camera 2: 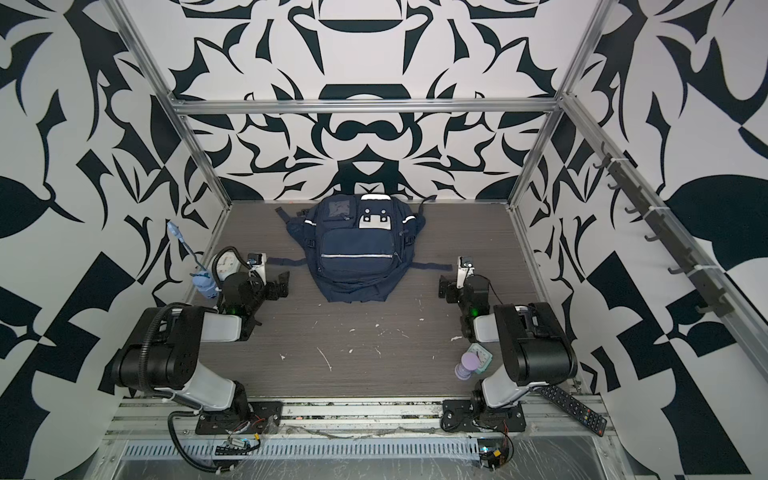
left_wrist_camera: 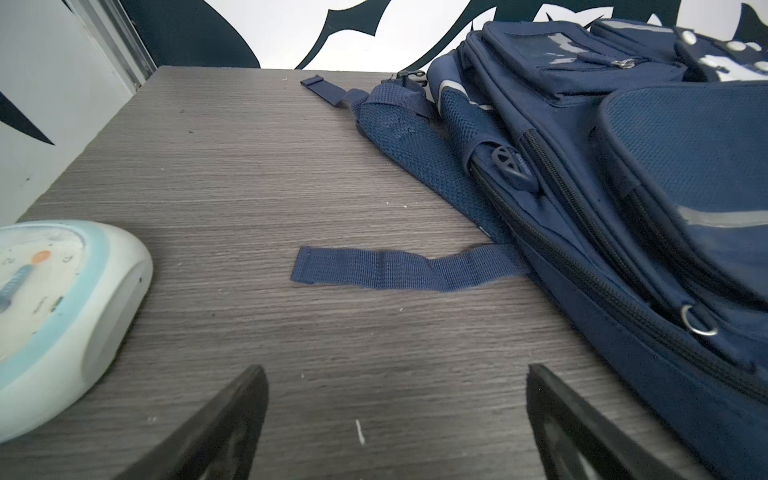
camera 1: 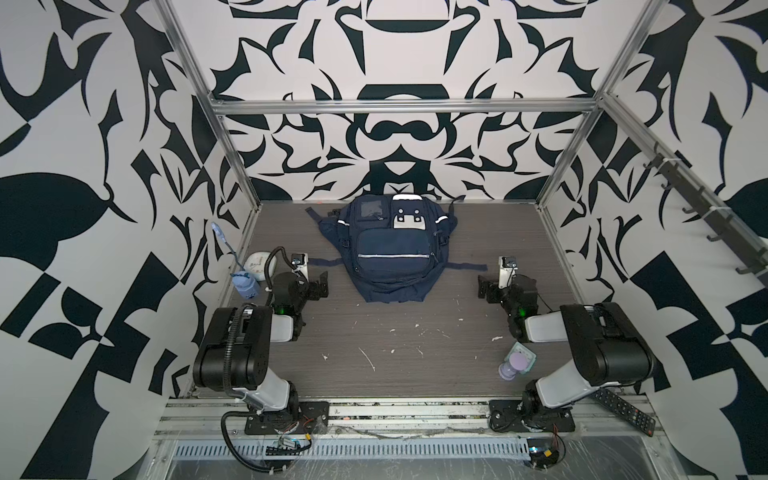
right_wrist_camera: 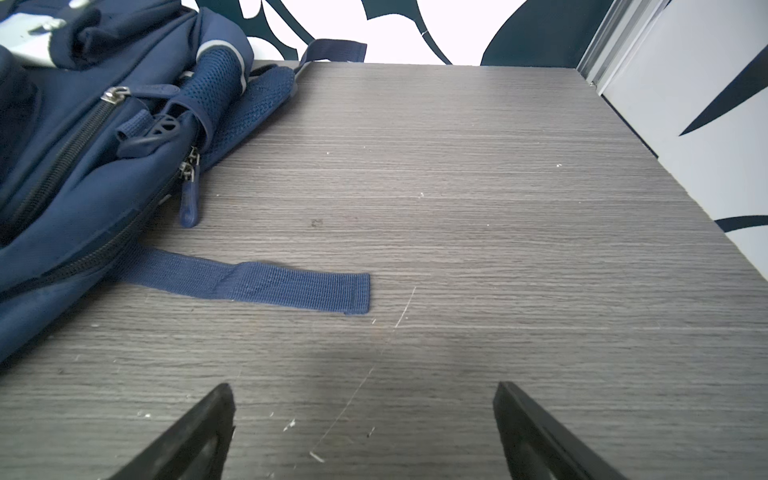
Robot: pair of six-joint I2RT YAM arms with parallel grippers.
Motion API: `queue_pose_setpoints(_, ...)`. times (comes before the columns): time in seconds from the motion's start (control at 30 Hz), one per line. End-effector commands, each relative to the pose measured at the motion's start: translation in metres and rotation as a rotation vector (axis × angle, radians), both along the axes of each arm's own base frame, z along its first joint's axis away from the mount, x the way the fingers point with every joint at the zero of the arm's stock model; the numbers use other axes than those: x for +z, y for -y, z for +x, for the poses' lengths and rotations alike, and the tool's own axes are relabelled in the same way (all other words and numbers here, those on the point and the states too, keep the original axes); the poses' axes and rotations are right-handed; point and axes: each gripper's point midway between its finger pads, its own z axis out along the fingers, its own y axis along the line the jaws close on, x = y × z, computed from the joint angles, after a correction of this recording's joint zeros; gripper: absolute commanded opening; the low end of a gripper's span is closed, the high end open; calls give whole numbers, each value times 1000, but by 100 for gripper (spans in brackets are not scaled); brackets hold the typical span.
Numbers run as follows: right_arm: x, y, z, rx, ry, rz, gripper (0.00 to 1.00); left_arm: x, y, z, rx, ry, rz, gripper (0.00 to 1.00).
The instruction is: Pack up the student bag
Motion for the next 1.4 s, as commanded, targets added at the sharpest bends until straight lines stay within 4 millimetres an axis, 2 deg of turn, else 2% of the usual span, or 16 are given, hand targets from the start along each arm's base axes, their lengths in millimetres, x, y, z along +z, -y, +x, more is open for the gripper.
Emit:
queue_pose_setpoints(0.0,17,-1,9,3,54,-22,99,10,1,6,-8,38,3,99)
queue_pose_setpoints(0.93,18,1,8,-13,57,-17,99,10,3,4,-20,40,-1,99)
queue_pose_setpoints(1.03,20,-10,2,60,86,-13,99,17,12,-9,-80,106,-2,99)
queue_pose_setpoints(1.13,26,-25,-18,163,174,-21,99,25,-1,-30,3,229,-9,99)
queue_pose_setpoints(1.23,28,-14,-13,88,190,-14,99,27,-6,-20,32,233,8,99)
queue_pose_setpoints(1.37,22,-12,-3,73,114,-17,99,15,9,-6,-57,83,-7,99)
